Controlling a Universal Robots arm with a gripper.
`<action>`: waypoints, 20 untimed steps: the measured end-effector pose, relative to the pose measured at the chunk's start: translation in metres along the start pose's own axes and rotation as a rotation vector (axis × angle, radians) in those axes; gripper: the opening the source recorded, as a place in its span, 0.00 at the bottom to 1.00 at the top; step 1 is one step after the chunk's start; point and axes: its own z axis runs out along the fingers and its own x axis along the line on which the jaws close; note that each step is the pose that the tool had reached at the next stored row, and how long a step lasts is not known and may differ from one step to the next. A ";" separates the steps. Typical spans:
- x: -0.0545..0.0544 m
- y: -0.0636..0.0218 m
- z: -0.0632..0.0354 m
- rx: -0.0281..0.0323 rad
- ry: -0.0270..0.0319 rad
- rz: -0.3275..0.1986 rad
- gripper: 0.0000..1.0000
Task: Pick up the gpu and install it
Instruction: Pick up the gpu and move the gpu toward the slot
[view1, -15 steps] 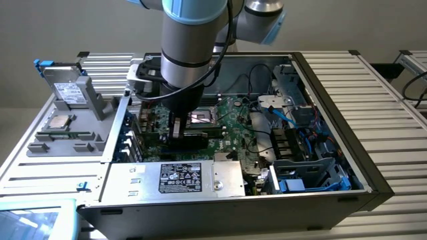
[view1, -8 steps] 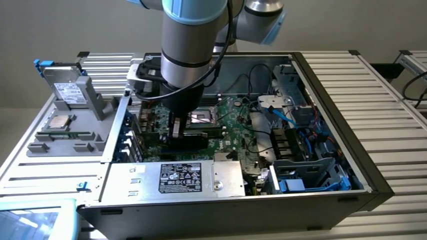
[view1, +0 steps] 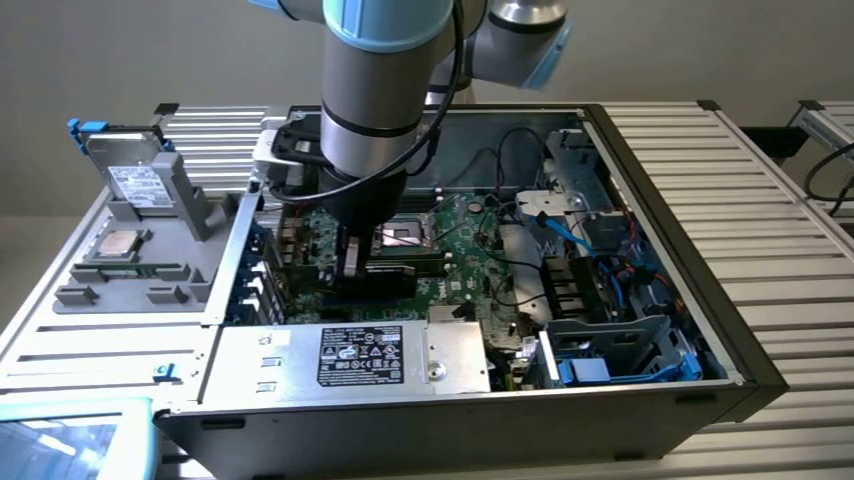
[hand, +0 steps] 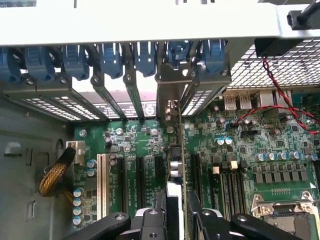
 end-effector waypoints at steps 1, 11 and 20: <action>0.000 0.0004 0.0002 -0.0002 -0.0002 0.000 0.28; 0.000 0.0023 0.0005 -0.0017 -0.0002 0.001 0.28; 0.000 0.0022 0.0006 -0.0016 -0.0003 0.000 0.28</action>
